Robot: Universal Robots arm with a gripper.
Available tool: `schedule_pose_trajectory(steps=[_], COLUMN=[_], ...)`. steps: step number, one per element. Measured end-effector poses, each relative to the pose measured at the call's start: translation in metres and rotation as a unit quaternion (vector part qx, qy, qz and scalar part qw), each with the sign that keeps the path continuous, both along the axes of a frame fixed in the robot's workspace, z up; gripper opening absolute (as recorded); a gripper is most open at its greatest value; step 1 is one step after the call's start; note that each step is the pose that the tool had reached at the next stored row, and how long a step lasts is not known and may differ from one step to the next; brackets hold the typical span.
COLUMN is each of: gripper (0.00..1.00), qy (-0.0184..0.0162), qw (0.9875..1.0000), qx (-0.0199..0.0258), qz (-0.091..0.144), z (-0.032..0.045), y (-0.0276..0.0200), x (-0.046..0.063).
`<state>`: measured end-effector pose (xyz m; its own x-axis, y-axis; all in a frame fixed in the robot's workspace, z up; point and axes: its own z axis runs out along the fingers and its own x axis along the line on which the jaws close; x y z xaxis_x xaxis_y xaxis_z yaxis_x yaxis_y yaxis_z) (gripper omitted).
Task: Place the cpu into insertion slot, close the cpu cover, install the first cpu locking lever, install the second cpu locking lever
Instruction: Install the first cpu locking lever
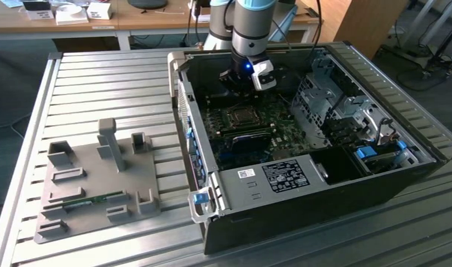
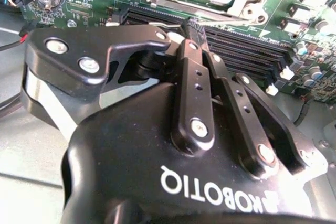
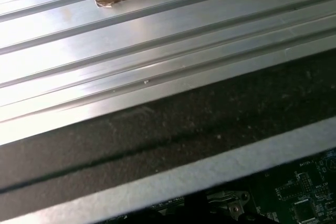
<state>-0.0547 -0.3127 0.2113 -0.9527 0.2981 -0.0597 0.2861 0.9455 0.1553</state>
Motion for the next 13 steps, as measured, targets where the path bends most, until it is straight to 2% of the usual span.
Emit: schedule_pose_trajectory(steps=[3, 6, 10, 13], gripper=[0.11, 0.11, 0.11, 0.11], qy=[0.0, 0.0, 0.0, 0.0], qw=[1.0, 1.0, 0.9999, 0.9999], qx=[-0.0042, -0.0088, -0.0102, -0.0107], qz=[0.0, 0.0, 0.0, 0.0], z=[-0.0009, -0.0017, -0.0022, -0.0024], y=[0.0012, 0.0047, 0.0085, 0.0088], x=[0.0, 0.0, 0.0, 0.0001])
